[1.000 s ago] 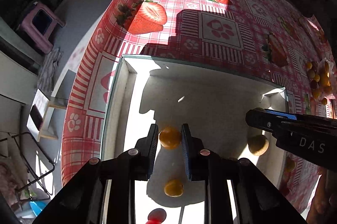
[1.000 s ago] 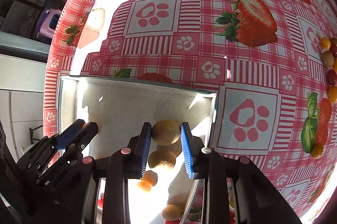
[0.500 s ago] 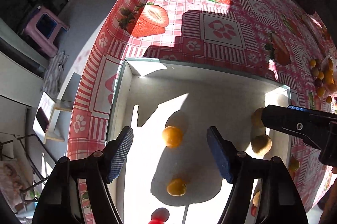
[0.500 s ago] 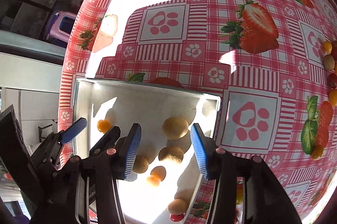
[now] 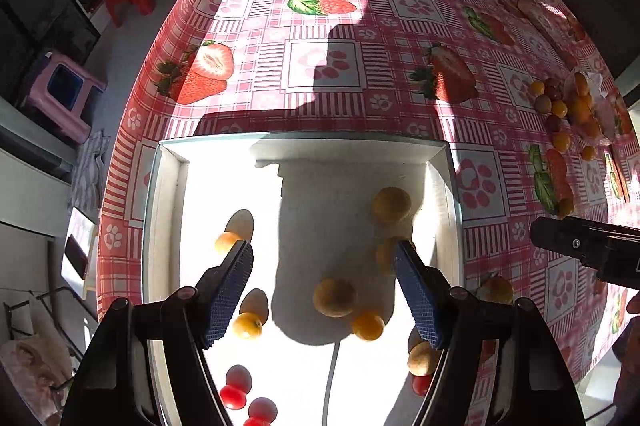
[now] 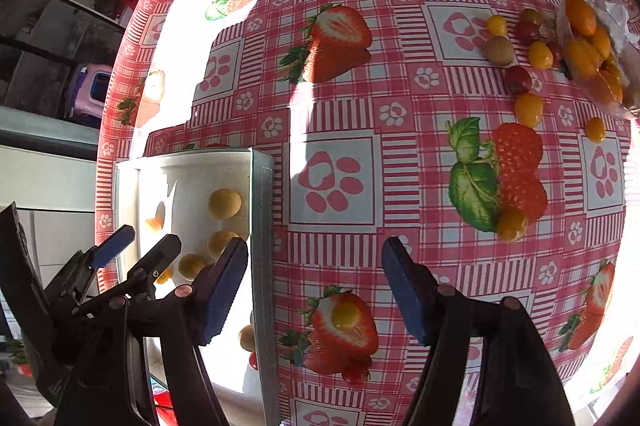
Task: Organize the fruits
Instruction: 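Move both open tools back over the scattered fruits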
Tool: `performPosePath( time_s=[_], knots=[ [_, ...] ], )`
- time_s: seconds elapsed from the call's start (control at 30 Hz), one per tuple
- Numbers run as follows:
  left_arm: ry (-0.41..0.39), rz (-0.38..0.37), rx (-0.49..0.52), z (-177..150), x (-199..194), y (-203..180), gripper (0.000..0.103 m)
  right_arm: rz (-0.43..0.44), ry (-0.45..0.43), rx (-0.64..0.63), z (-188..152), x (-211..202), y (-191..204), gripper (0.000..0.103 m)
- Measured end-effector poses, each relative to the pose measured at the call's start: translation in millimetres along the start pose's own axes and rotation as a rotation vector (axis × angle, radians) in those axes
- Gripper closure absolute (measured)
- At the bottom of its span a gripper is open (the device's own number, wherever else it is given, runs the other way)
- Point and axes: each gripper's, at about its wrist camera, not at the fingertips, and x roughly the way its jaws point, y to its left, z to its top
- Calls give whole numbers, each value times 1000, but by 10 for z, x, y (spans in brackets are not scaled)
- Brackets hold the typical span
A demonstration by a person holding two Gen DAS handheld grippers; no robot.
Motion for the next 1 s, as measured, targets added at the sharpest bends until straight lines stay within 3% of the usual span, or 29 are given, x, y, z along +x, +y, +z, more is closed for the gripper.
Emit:
performPosePath(
  time_s=[0.23, 0.5, 0.73, 1.0],
  knots=[
    [-14, -50, 108, -39, -144, -505, 29, -95, 12, 104, -287, -85, -683, 30],
    [8, -117, 243, -195, -163, -1153, 29, -120, -11, 164, -325, -168, -1065, 30],
    [73, -100, 232, -295, 92, -1400, 29, -121, -26, 155, -186, -199, -1235, 30],
    [153, -54, 176, -391, 386, -1409, 29, -116, -23, 115, -33, -90, -1187, 33]
  ],
)
